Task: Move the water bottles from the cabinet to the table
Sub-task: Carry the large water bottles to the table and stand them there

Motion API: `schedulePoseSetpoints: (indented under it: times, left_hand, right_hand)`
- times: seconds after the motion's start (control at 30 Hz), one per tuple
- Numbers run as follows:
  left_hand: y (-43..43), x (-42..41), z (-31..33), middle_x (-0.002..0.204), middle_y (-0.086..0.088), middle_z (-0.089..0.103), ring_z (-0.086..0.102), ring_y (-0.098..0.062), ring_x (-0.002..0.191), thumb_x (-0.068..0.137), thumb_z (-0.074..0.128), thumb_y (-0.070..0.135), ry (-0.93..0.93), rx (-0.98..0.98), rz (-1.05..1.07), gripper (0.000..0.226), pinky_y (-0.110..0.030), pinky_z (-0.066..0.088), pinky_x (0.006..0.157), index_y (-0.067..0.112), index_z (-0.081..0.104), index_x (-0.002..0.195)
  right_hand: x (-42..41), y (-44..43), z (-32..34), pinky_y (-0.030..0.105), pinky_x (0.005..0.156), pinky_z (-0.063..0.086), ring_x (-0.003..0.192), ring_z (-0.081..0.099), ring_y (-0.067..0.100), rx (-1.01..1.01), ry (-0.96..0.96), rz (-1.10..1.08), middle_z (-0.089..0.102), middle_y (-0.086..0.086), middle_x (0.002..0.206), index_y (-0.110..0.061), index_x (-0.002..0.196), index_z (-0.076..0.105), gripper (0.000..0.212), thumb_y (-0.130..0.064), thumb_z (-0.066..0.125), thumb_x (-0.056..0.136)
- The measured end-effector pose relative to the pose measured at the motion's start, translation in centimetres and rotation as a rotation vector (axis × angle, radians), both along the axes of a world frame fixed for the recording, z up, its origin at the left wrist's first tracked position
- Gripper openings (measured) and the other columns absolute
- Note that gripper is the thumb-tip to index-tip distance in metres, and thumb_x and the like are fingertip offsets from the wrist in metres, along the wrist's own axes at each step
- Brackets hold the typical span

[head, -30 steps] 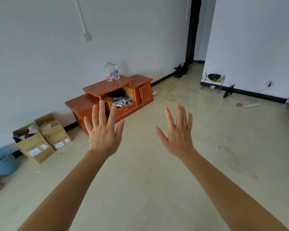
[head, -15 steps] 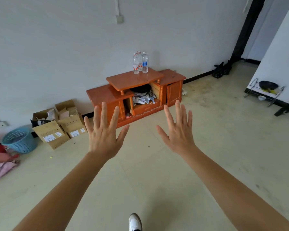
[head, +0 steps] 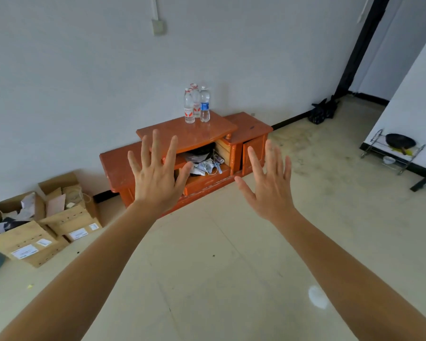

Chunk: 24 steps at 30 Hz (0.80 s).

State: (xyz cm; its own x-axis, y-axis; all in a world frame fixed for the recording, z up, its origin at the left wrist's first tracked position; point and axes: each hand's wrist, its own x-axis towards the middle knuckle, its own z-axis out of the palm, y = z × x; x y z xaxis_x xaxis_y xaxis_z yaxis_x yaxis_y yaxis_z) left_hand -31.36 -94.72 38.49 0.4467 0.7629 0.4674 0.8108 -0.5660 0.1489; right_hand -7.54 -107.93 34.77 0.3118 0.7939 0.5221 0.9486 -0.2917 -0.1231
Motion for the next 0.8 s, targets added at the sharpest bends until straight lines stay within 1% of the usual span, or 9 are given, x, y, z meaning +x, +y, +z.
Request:
schedulePoseSetpoints:
  times: [0.13,0.27,0.4,0.43,0.53,0.6,0.7,0.8]
  left_hand:
    - [8.3,8.0,-2.1,0.168,-0.008,-0.008,-0.011,-0.030,0.154,0.098,0.008,0.070,0.066,-0.024,-0.046,0.072,-0.065,0.000,0.120,0.033,0.004,0.160]
    - [17.6,16.5,-3.8,0.168,-0.008,-0.008,-0.010,-0.031,0.154,0.099,0.011,0.067,0.080,-0.030,-0.056,0.070,-0.067,0.003,0.119,0.033,0.004,0.160]
    - [26.5,23.9,-3.1,0.168,-0.007,-0.011,-0.011,-0.033,0.154,0.101,0.014,0.066,0.059,-0.090,-0.015,0.068,-0.069,0.004,0.118,0.033,0.002,0.159]
    - [28.8,25.8,-2.8,0.168,-0.007,-0.012,-0.012,-0.033,0.154,0.101,0.015,0.066,0.070,-0.084,0.001,0.068,-0.069,0.005,0.118,0.034,0.001,0.159]
    - [35.5,29.8,-1.8,0.167,-0.006,-0.014,-0.014,-0.032,0.153,0.100,0.017,0.066,0.070,-0.110,0.058,0.069,-0.067,0.003,0.119,0.035,0.001,0.159]
    - [38.7,31.0,-1.7,0.167,-0.005,-0.017,-0.016,-0.032,0.153,0.099,0.018,0.067,0.074,-0.115,0.076,0.071,-0.067,0.003,0.119,0.034,0.001,0.160]
    - [45.6,33.2,-3.1,0.166,-0.006,-0.020,-0.018,-0.033,0.153,0.098,0.017,0.069,0.094,-0.135,0.102,0.073,-0.069,0.004,0.118,0.034,0.000,0.160]
    - [51.6,35.0,-5.0,0.166,-0.007,-0.021,-0.016,-0.034,0.153,0.096,0.014,0.070,0.108,-0.143,0.121,0.075,-0.069,0.004,0.118,0.034,0.000,0.160]
  right_hand:
    - [7.3,8.0,-2.6,0.057,0.124,-0.002,0.156,0.001,0.038,-0.002,0.025,-0.023,-0.004,0.017,0.170,-0.026,0.164,0.012,0.076,-0.066,0.033,0.102]
    - [15.5,17.6,-4.3,0.057,0.123,-0.001,0.155,0.004,0.041,0.027,0.043,-0.026,0.001,0.018,0.170,-0.025,0.163,0.017,0.075,-0.064,0.037,0.102]
    - [23.4,27.8,-3.4,0.063,0.121,0.006,0.154,0.006,0.045,0.001,0.123,-0.047,0.000,0.018,0.169,-0.026,0.163,0.014,0.074,-0.063,0.035,0.103]
    - [25.5,30.7,-2.8,0.063,0.121,0.006,0.154,0.005,0.045,-0.015,0.115,-0.032,0.000,0.018,0.169,-0.026,0.163,0.013,0.074,-0.063,0.034,0.103]
    - [30.4,39.3,-1.3,0.063,0.122,0.005,0.154,0.000,0.045,-0.050,0.114,0.016,-0.003,0.018,0.170,-0.027,0.163,0.009,0.074,-0.063,0.033,0.103]
    - [32.0,43.3,-1.1,0.063,0.123,0.004,0.155,-0.002,0.044,-0.072,0.118,0.040,-0.005,0.017,0.170,-0.028,0.163,0.007,0.075,-0.064,0.032,0.103]
    - [34.8,50.8,-2.2,0.064,0.123,0.004,0.155,-0.004,0.044,-0.135,0.094,0.111,-0.007,0.016,0.170,-0.031,0.163,0.005,0.075,-0.066,0.031,0.102]
    - [37.3,57.4,-3.4,0.065,0.122,0.001,0.154,-0.006,0.046,-0.165,0.071,0.124,-0.009,0.015,0.170,-0.033,0.163,0.003,0.075,-0.067,0.029,0.101]
